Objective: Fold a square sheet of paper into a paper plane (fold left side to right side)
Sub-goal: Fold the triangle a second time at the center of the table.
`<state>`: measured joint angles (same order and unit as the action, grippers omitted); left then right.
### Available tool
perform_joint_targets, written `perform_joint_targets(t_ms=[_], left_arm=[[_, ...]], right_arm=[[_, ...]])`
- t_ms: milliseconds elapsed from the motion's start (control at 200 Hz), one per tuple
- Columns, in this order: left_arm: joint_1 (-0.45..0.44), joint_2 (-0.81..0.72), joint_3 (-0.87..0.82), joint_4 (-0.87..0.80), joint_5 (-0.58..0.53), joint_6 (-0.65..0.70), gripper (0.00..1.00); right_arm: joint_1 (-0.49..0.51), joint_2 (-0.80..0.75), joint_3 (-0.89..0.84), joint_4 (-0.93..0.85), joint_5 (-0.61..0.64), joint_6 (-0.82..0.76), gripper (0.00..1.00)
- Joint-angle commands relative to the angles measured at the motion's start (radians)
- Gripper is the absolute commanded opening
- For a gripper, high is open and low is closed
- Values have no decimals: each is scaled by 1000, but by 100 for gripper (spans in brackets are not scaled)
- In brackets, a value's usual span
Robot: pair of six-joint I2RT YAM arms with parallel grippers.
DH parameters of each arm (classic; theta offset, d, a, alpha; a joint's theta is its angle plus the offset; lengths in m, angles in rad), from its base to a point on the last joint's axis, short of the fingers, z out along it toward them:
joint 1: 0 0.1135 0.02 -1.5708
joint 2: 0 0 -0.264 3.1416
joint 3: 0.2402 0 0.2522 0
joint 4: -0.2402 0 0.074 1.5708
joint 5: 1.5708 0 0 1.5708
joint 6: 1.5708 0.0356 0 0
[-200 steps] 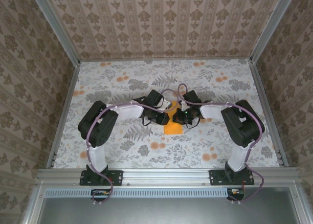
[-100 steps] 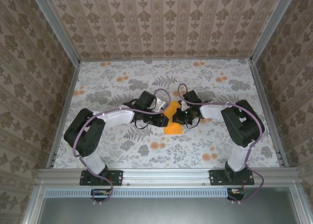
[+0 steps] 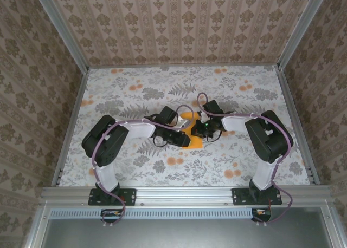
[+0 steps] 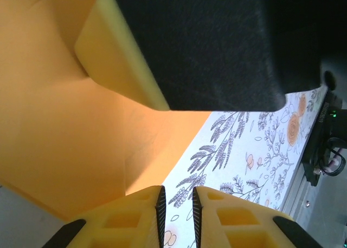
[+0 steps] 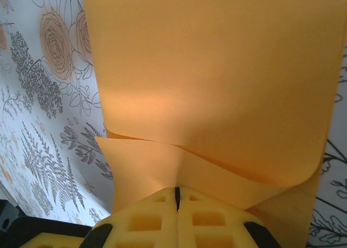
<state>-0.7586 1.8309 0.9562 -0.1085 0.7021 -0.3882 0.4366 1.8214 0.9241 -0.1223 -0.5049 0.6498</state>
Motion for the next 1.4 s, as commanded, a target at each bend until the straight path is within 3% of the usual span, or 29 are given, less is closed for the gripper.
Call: perform_joint_targets(t_ms=[0, 465, 955, 1395], left_arm=[[-4, 14, 24, -53, -35, 34, 22], [-2, 10, -9, -63, -111, 38, 21], [16, -59, -143, 15, -87, -21, 7], [60, -187, -156, 20, -28, -21, 6]], right_arm=[[5, 38, -2, -92, 54, -25, 3], [5, 40, 7, -112, 59, -40, 3], [4, 59, 27, -142, 72, -47, 3], [4, 56, 21, -136, 68, -44, 3]])
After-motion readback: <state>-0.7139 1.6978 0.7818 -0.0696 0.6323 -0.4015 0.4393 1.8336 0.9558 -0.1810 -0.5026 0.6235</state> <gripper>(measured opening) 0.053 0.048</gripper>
